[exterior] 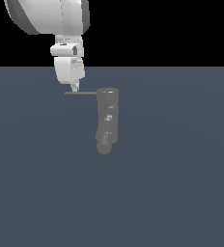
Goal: Turn on the faucet by rotating a designated handle.
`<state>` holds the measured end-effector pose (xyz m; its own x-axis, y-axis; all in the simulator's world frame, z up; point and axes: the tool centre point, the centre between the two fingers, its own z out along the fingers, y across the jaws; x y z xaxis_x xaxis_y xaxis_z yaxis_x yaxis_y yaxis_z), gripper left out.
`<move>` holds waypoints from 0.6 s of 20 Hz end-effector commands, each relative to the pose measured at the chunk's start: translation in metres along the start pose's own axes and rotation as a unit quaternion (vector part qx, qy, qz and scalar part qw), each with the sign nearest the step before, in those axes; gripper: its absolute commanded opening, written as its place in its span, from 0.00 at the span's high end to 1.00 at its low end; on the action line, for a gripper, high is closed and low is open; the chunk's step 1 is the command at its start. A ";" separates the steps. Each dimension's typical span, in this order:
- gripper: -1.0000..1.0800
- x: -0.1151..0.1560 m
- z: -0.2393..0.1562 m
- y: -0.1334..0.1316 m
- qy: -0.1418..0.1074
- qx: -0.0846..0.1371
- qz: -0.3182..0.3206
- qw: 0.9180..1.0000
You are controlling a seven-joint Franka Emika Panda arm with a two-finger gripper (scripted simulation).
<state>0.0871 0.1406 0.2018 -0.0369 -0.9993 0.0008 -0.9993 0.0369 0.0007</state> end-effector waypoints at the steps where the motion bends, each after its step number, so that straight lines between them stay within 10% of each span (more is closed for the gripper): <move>1: 1.00 0.000 0.000 -0.001 0.000 0.000 0.002 1.000; 12: 1.00 0.001 0.000 0.020 0.000 0.000 0.001 1.000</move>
<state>0.0708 0.1406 0.2016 -0.0395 -0.9992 0.0005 -0.9992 0.0395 0.0004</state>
